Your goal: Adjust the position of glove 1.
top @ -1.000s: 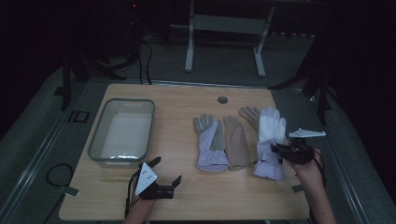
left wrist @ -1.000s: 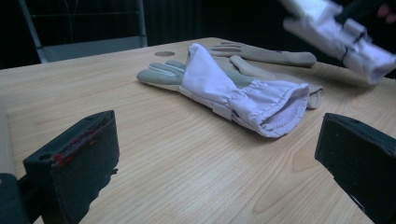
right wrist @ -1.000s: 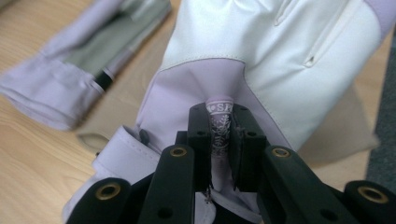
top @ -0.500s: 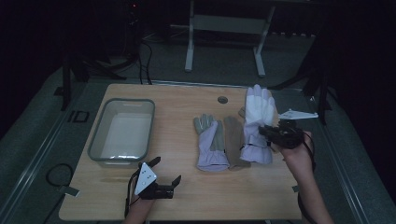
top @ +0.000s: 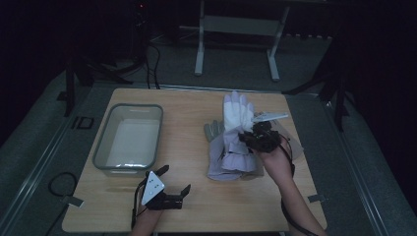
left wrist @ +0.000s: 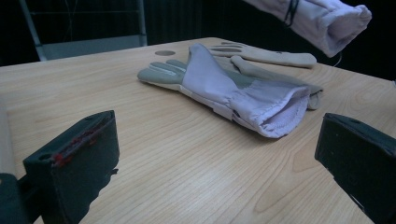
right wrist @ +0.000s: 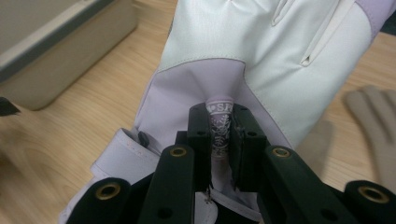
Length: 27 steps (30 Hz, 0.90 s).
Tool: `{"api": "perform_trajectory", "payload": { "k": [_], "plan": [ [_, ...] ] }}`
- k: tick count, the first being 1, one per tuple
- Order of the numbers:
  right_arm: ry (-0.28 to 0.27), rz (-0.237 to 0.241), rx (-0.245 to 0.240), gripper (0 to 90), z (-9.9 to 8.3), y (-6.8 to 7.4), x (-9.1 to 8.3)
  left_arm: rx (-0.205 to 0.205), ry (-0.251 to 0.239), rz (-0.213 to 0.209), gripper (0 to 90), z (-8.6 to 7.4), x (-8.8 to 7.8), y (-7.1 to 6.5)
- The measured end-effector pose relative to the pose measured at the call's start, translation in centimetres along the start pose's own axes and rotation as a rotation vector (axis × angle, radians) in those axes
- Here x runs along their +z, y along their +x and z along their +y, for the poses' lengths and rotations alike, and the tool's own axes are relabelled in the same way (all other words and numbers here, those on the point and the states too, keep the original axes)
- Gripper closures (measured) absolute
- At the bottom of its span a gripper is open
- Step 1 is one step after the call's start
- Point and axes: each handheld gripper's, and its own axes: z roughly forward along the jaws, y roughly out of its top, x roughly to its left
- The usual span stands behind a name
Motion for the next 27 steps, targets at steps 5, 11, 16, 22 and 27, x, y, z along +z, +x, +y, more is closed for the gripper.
{"api": "perform_trajectory", "payload": {
  "k": [5,11,16,22,27],
  "plan": [
    [0.005,0.002,-0.026,80.0,0.3,1.9,1.4,-0.005,0.0,0.001,0.0,0.0,0.0,0.1],
    [0.062,-0.018,-0.006,80.0,-0.2,1.9,3.4,-0.003,0.001,0.002,0.0,0.0,0.0,0.0],
    [0.104,-0.028,0.018,79.7,-1.0,1.4,5.3,-0.009,0.001,-0.01,0.0,0.0,0.0,0.1],
    [0.131,-0.066,0.01,79.5,-1.5,1.2,7.2,-0.01,0.003,-0.011,0.0,0.0,0.0,0.1],
    [0.161,-0.078,-0.016,78.7,-2.3,1.2,8.9,-0.007,0.0,-0.021,0.0,0.0,0.0,0.1]
  ]
}}
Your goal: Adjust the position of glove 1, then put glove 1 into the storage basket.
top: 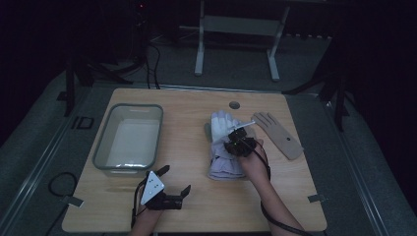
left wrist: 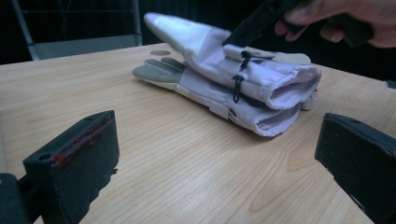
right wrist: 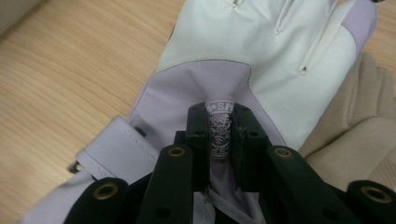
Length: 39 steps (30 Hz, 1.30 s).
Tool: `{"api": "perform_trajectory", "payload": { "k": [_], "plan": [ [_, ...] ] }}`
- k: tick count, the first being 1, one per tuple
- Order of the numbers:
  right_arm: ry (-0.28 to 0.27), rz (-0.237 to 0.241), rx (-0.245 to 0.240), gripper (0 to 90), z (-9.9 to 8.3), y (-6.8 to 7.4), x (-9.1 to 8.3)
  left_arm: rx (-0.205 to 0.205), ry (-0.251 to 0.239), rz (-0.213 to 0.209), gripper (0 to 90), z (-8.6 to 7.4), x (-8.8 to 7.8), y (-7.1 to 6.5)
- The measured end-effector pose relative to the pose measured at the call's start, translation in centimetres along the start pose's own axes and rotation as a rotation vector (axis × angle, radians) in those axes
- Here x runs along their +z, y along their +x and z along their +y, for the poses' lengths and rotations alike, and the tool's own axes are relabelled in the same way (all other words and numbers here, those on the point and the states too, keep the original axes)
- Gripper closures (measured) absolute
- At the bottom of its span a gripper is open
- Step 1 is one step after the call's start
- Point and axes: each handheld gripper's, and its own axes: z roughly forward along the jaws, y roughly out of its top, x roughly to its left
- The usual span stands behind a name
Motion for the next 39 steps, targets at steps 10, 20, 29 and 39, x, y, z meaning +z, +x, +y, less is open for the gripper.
{"api": "perform_trajectory", "payload": {
  "k": [10,20,29,39],
  "plan": [
    [-0.009,0.049,0.028,77.9,-0.7,0.7,1.2,0.018,0.006,-0.008,0.0,0.0,0.0,-0.1],
    [-0.055,0.042,-0.029,63.7,-0.3,2.1,1.1,0.017,0.009,-0.017,0.0,0.0,0.1,-0.1],
    [-0.128,0.113,-0.045,13.8,-0.4,1.1,-1.3,0.014,0.008,0.002,0.0,0.0,0.1,-0.1],
    [-0.267,0.15,-0.136,14.0,-2.3,-1.0,-3.6,-0.02,0.067,0.02,0.0,0.3,0.6,-0.2]
  ]
}}
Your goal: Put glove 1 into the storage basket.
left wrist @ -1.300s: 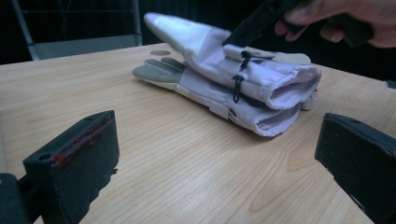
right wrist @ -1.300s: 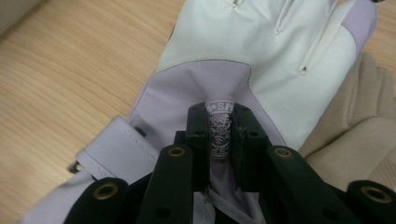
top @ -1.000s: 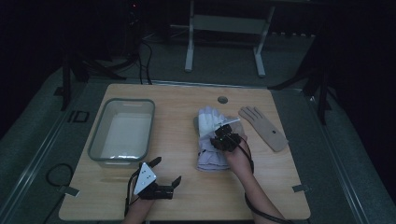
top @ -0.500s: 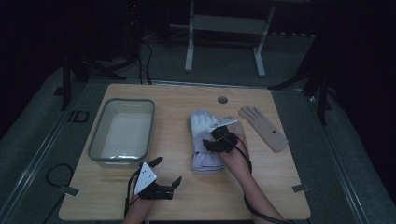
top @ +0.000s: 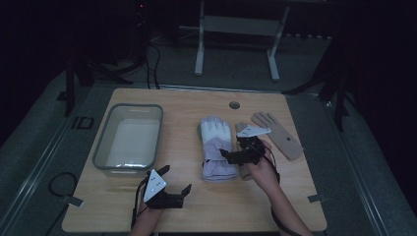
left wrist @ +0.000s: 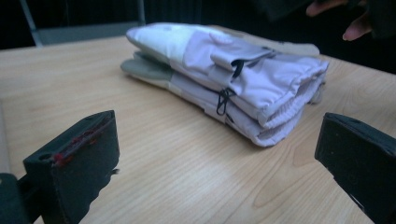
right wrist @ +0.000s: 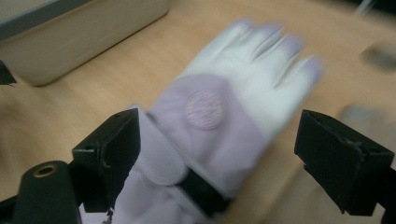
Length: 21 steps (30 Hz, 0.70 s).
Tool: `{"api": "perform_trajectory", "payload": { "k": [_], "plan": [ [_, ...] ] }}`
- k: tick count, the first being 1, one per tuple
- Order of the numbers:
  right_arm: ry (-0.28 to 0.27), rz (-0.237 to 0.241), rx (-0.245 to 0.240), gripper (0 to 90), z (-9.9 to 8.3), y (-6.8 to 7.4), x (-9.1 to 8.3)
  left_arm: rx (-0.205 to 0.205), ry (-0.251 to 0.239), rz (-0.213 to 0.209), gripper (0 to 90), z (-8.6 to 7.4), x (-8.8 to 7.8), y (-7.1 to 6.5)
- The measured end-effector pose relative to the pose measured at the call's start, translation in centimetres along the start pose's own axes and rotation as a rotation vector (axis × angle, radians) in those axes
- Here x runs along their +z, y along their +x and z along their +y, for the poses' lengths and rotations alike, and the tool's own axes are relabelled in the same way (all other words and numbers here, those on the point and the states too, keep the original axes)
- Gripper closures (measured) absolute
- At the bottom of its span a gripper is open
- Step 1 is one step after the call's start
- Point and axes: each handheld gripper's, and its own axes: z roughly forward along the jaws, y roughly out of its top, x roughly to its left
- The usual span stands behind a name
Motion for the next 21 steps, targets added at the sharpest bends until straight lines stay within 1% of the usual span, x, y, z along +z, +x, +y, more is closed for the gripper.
{"api": "perform_trajectory", "payload": {
  "k": [1,2,4,5,6,8,9,10,11,12,13,14,15,16,18,19,20,21],
  "plan": [
    [-0.003,0.011,0.0,13.9,-0.1,-0.1,-0.4,0.004,0.01,-0.002,0.0,0.1,0.1,-0.1],
    [0.005,0.029,-0.001,13.9,-0.2,-0.2,-0.7,0.007,0.018,-0.013,0.0,0.2,0.2,-0.3],
    [0.017,0.037,0.003,14.2,-0.6,-0.5,-1.4,0.026,0.041,-0.01,0.0,0.6,0.4,-0.7],
    [0.021,0.05,0.009,14.1,-0.9,-0.7,-1.6,0.019,0.041,-0.023,0.0,0.9,0.4,-0.9],
    [0.029,0.052,0.019,14.1,-1.2,-0.9,-1.8,0.006,0.047,-0.034,0.0,1.2,0.5,-1.0],
    [0.044,0.053,0.039,13.2,-1.6,-1.2,-2.1,-0.029,0.052,-0.064,0.0,1.8,0.8,-1.2],
    [0.045,0.05,0.054,11.9,-1.8,-1.4,-2.1,-0.047,0.057,-0.091,0.0,2.2,1.0,-1.3],
    [0.048,0.043,0.068,11.7,-1.9,-1.4,-2.1,-0.053,0.066,-0.102,0.0,2.6,1.2,-1.4],
    [0.046,0.06,0.078,9.7,-2.0,-1.5,-2.2,-0.042,0.073,-0.099,0.0,3.0,1.4,-1.6],
    [0.045,0.061,0.076,9.8,-2.1,-1.5,-2.2,-0.033,0.077,-0.116,0.0,3.5,1.7,-1.7],
    [0.062,0.054,0.079,9.9,-2.1,-1.5,-2.1,-0.024,0.086,-0.122,0.0,4.0,2.0,-1.9],
    [0.062,0.044,0.082,11.1,-2.1,-1.6,-2.1,-0.018,0.09,-0.121,0.0,4.6,2.4,-2.0],
    [0.05,0.034,0.087,15.0,-2.1,-1.7,-2.1,-0.029,0.087,-0.133,0.0,5.1,2.7,-2.0],
    [0.048,0.035,0.093,17.8,-2.1,-1.9,-2.1,-0.041,0.088,-0.136,0.0,5.7,3.0,-2.0],
    [0.029,0.022,0.109,31.6,-1.8,-2.2,-2.0,-0.056,0.094,-0.126,0.0,6.9,3.6,-1.8],
    [0.022,0.026,0.113,35.7,-1.7,-2.3,-2.0,-0.049,0.069,-0.102,1.8,7.4,3.8,-1.7],
    [0.014,0.014,0.116,39.4,-1.5,-2.4,-1.9,-0.03,0.032,-0.066,9.4,8.2,3.9,-1.7],
    [0.01,0.002,0.127,48.2,-1.2,-2.4,-1.7,-0.023,0.042,-0.068,14.0,8.6,4.1,-1.6]
  ]
}}
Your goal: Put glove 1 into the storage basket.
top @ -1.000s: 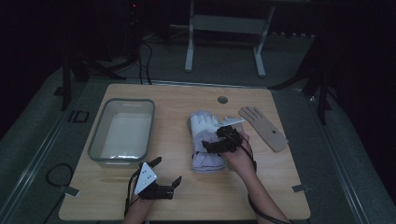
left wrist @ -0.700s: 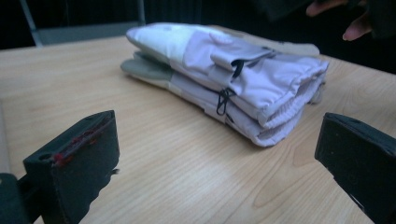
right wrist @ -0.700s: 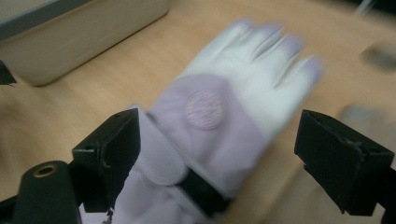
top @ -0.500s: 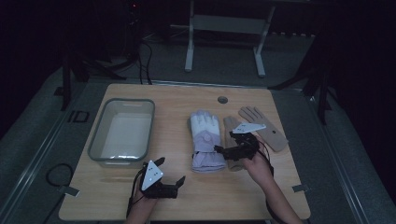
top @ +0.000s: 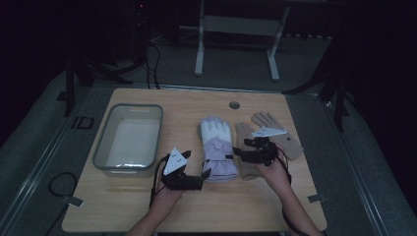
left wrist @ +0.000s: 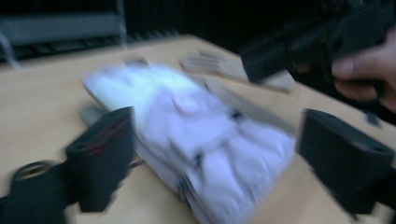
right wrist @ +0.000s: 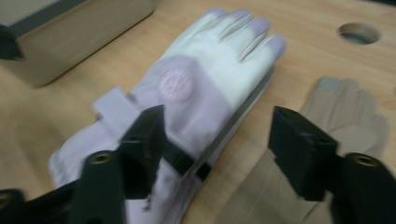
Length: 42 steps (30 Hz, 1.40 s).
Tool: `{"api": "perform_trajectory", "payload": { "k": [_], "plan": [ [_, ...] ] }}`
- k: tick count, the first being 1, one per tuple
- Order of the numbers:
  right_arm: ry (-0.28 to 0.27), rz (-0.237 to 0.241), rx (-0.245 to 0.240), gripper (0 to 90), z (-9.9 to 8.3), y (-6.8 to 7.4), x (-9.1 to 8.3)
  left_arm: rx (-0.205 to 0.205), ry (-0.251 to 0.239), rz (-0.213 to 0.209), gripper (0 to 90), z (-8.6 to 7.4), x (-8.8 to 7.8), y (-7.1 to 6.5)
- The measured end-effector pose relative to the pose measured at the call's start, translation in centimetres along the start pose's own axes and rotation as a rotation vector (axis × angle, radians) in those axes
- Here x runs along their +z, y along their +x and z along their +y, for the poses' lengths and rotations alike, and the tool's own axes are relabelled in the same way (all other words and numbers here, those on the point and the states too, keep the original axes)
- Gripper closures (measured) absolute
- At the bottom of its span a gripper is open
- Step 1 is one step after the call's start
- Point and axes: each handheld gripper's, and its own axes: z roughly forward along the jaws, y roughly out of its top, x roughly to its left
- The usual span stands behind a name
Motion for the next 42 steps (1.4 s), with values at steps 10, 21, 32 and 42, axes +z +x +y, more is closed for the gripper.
{"api": "perform_trajectory", "payload": {
  "k": [10,21,32,42],
  "plan": [
    [0.022,0.036,0.055,55.8,0.7,-0.1,1.8,-0.149,0.198,0.062,22.5,1.0,2.9,0.7],
    [0.103,0.097,0.21,52.8,-1.5,-0.9,4.8,-0.336,0.382,0.077,29.7,-2.2,5.7,0.9],
    [0.192,0.221,0.365,47.2,-3.7,-2.7,7.4,-0.363,0.458,-0.04,41.3,-3.9,6.7,2.1],
    [0.208,0.284,0.36,64.3,-3.8,-2.6,8.1,-0.385,0.439,-0.089,55.2,-4.7,6.8,2.3]
  ]
}}
